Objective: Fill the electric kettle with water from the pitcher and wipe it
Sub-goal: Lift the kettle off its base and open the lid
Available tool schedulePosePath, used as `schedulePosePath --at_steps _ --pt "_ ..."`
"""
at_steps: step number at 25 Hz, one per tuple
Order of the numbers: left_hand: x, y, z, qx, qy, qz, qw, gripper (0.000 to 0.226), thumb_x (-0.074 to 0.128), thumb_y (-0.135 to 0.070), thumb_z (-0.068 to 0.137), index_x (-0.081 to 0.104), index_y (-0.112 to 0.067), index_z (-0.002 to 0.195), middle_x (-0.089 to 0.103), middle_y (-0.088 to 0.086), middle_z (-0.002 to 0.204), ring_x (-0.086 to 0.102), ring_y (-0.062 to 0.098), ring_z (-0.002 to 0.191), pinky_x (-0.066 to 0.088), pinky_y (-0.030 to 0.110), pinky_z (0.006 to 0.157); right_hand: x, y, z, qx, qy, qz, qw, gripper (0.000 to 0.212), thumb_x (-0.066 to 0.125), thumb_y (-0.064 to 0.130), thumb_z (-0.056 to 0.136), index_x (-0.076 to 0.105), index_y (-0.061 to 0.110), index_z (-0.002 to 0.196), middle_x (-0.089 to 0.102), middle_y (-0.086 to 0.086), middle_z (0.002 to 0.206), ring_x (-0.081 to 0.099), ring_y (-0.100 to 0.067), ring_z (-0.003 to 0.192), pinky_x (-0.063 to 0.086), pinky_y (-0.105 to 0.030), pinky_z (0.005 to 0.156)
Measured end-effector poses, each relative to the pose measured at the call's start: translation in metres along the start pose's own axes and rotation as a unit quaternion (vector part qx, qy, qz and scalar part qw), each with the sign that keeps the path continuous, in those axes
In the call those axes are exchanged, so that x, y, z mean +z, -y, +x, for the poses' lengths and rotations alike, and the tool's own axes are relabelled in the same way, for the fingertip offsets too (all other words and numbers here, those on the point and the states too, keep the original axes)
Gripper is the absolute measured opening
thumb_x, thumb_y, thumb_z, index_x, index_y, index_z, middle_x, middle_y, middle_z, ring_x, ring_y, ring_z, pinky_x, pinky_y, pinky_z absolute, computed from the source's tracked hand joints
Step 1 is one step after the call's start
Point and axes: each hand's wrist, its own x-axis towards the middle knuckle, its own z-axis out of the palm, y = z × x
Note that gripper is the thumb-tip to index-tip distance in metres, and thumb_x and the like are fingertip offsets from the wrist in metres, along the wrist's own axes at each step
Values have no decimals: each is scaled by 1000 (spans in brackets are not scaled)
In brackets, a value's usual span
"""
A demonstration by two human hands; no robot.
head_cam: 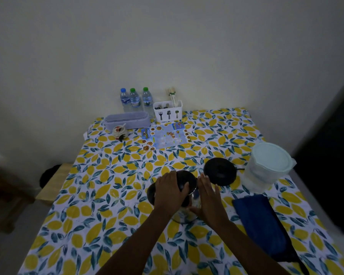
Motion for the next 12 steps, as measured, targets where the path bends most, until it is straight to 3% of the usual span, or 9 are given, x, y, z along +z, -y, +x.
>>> schedulePosePath --at_steps 3,4,6,8,9,12 --pt "-3 -4 -2 -3 -8 -43 999 54 40 -45 98 43 -7 137 57 12 130 52 30 120 40 44 107 4 -3 0 -5 -5 25 1000 111 61 71 72 18 4 149 13 -11 157 -20 -12 145 20 -58 113" --pt "-7 -6 -3 -6 -15 -90 996 48 40 -42 99 45 -10 135 60 12 125 56 29 114 44 44 101 5 -4 -1 -9 -6 39 999 110 62 69 73 13 5 149 9 -11 158 -18 -12 146 17 -57 114" --pt "-15 -6 -5 -23 -28 -222 974 34 36 -34 102 48 -18 130 63 7 115 61 22 103 49 39 88 4 -2 -3 -6 -5 35 999 111 65 67 71 19 2 148 16 -14 157 10 -25 148 25 -59 111" --pt "-24 1 -9 -77 -24 -356 931 36 33 -26 105 47 -17 137 60 2 126 56 18 115 46 35 98 -1 1 -4 1 -2 0 1000 110 69 67 66 30 -1 144 31 -18 153 32 -36 140 34 -60 106" --pt "-29 6 -11 -111 -18 -408 906 39 31 -25 105 45 -15 140 56 4 134 52 19 123 43 36 105 -1 2 -5 0 -7 -8 1000 110 69 67 67 30 0 145 31 -18 153 32 -37 140 32 -59 107" --pt "-38 22 -20 -200 -26 -479 855 41 28 -25 106 45 -9 140 50 14 143 48 28 131 39 45 112 3 1 -7 -18 -23 2 1000 105 58 63 79 6 7 150 7 -11 160 8 -32 147 10 -51 118"
